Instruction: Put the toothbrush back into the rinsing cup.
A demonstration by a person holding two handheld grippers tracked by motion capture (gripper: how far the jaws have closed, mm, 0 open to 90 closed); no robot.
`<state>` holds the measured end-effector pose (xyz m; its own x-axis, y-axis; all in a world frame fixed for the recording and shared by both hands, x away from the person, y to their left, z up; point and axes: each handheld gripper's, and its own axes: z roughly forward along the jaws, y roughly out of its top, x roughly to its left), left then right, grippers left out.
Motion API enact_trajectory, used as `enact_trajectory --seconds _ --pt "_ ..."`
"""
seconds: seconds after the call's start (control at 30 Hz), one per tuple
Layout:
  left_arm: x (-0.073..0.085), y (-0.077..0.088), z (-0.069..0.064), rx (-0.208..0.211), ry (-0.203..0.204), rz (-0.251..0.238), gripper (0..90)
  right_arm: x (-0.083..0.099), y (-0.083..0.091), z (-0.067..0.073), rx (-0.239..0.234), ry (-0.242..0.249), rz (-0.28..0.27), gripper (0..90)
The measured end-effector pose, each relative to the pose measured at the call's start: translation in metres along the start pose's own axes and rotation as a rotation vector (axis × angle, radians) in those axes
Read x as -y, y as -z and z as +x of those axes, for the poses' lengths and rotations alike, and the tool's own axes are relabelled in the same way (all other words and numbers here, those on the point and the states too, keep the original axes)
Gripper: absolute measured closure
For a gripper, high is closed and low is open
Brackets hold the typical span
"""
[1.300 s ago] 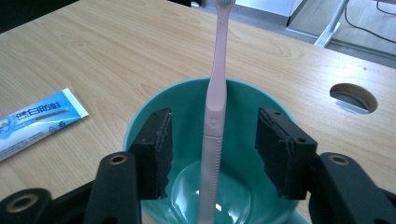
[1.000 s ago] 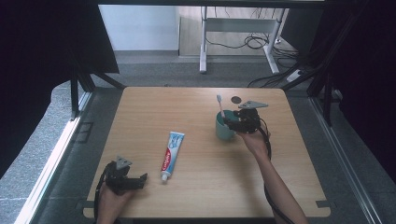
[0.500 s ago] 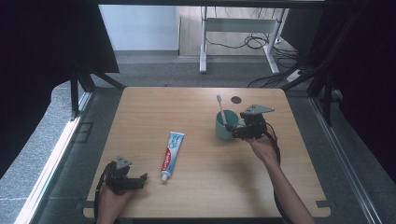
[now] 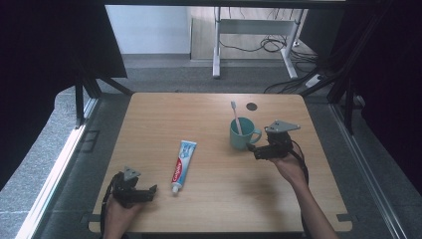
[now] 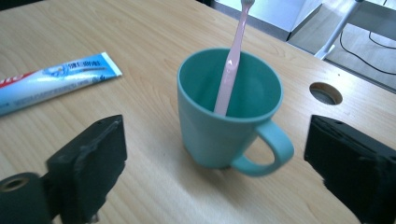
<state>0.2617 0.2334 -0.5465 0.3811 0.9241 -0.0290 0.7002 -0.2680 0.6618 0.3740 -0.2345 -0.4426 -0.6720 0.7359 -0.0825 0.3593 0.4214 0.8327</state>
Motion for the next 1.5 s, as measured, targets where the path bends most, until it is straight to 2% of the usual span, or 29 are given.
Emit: enact_trajectory --seconds 0.07,0.33,0.8,1.13,1.27,1.5 --pt "0.0 0.0 0.0 0.0 0.0 0.0 0.0 0.006 0.006 0.002 0.001 0.003 0.007 0.0" --pt "0.0 0.0 0.0 0.0 0.0 0.0 0.0 0.022 0.018 0.006 0.004 0.005 0.03 0.0" --pt "0.0 0.0 0.0 0.0 0.0 0.0 0.0 0.051 0.042 0.013 0.016 0.002 0.039 0.0" --pt "0.0 0.0 0.0 0.0 0.0 0.0 0.0 0.082 0.054 0.019 0.038 -0.007 0.078 0.0" --pt "0.0 0.0 0.0 0.0 0.0 -0.001 0.0 0.095 0.056 0.02 0.04 -0.019 0.101 0.0" --pt "0.0 0.0 0.0 0.0 0.0 0.0 0.0 0.116 0.055 0.024 0.01 -0.083 0.11 0.0"
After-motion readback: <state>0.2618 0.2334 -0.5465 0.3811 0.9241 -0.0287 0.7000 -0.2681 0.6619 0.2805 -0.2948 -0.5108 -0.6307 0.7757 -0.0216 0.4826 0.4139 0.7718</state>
